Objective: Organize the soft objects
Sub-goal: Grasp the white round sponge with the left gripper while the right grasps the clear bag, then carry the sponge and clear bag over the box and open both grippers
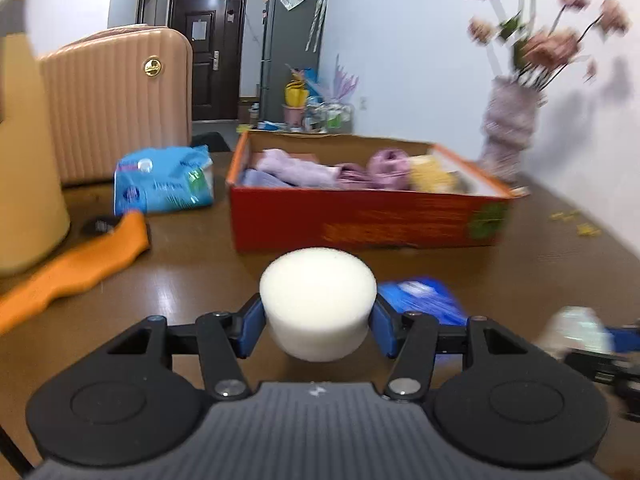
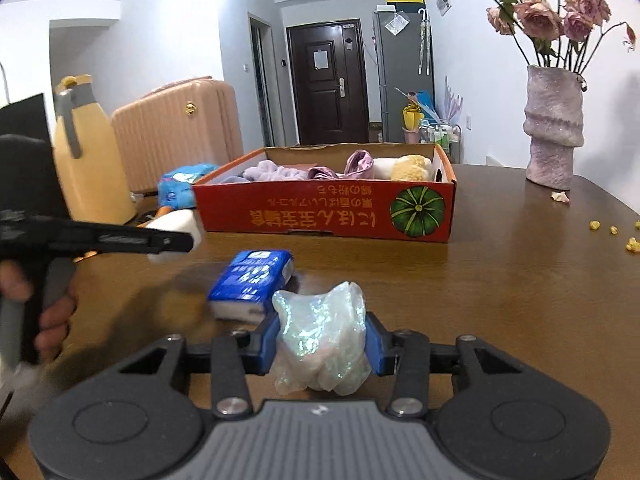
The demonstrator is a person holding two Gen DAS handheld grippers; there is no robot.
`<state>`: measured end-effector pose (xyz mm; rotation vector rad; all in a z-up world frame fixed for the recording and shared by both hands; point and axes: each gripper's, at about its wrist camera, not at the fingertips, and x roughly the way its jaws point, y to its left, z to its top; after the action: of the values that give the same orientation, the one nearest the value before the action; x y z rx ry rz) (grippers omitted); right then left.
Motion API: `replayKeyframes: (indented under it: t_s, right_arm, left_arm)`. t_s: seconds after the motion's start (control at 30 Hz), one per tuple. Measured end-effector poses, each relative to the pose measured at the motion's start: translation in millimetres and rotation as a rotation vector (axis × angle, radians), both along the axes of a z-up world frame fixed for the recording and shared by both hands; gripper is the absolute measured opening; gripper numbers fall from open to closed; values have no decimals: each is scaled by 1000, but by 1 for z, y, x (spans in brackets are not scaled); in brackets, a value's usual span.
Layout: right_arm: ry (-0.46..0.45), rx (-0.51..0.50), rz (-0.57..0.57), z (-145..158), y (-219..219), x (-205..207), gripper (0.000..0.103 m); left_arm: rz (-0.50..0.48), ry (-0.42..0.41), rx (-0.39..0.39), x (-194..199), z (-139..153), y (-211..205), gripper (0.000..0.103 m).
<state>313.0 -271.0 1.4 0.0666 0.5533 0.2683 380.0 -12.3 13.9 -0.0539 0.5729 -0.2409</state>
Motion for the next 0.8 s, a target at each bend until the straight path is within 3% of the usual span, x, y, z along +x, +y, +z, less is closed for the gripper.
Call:
replayKeyframes:
  t_s: [0.07,0.2,0.33,0.43,0.6,0.7,0.8]
  right_arm:
    - [0,10,-1,3,-4,-18,42]
    - [-4,27,-12,7,-13,-44,42]
    - [-32,46,-16,18,-21,-60,42]
    - [-79,77,5,39,-30,-53,42]
    - [-169,73,-15,92,-48,23,42]
    - [-129,110,-21,111,-59,100,42]
    - [-45,119,-73,111,-66,175,42]
  left_arm:
    - [-16,3,-44,-35,4,-3,57]
    - [-31,8,-60,-78,10,-17,57]
    - [-66,-13,-60,-93,19,-30,57]
    - [-98,-57,-48,-82,35,-39,57]
    - [-153,-108,4,3,75,-69,58]
    - [-156,-64,16,72,84,-92,58]
    - [-146,-15,44,131,78,-115,58]
